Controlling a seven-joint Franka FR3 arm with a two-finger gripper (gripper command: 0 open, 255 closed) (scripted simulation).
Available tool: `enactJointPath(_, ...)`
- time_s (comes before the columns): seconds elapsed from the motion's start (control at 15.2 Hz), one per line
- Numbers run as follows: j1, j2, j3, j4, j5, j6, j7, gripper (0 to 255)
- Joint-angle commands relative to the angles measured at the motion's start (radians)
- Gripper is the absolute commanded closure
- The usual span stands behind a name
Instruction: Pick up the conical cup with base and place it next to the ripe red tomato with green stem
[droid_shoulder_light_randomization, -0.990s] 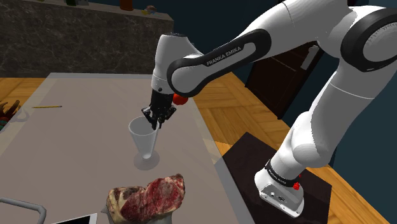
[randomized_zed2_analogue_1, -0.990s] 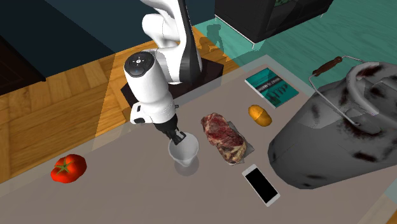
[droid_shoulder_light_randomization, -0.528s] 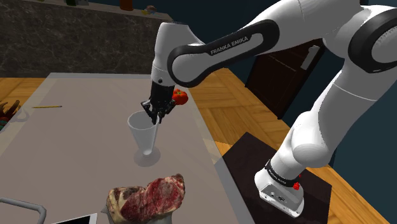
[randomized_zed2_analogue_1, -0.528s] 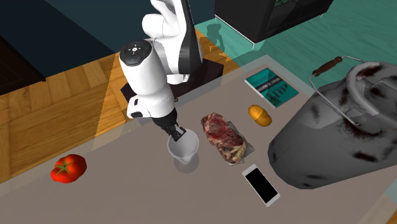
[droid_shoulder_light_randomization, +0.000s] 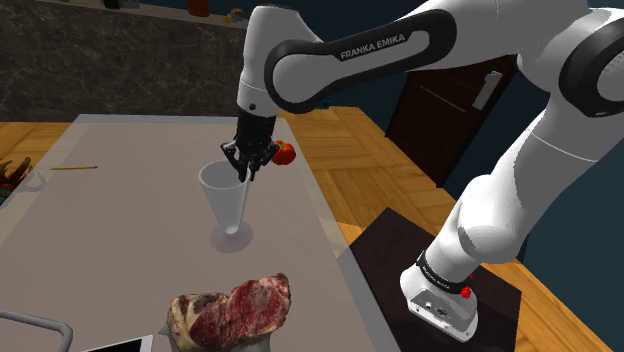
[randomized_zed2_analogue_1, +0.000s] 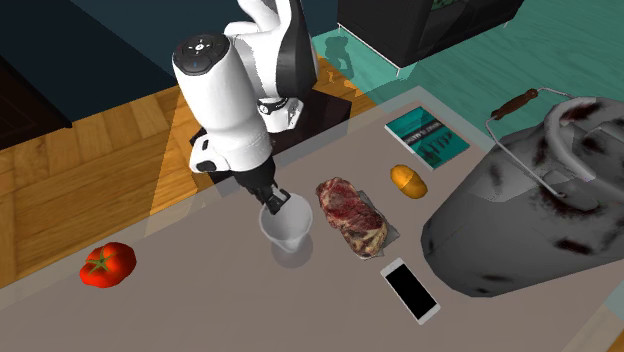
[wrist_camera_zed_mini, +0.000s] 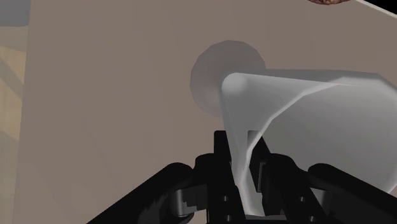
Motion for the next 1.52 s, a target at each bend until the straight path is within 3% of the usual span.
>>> enactJointPath(0.0, -0.001, -0.01, -0.001, 0.019, 0.001, -0.029, 0.001, 255)
enactJointPath(1.45, -0.009, -0.048, -0.014, 0.276, -0.004, -0.321, 0.027, 255)
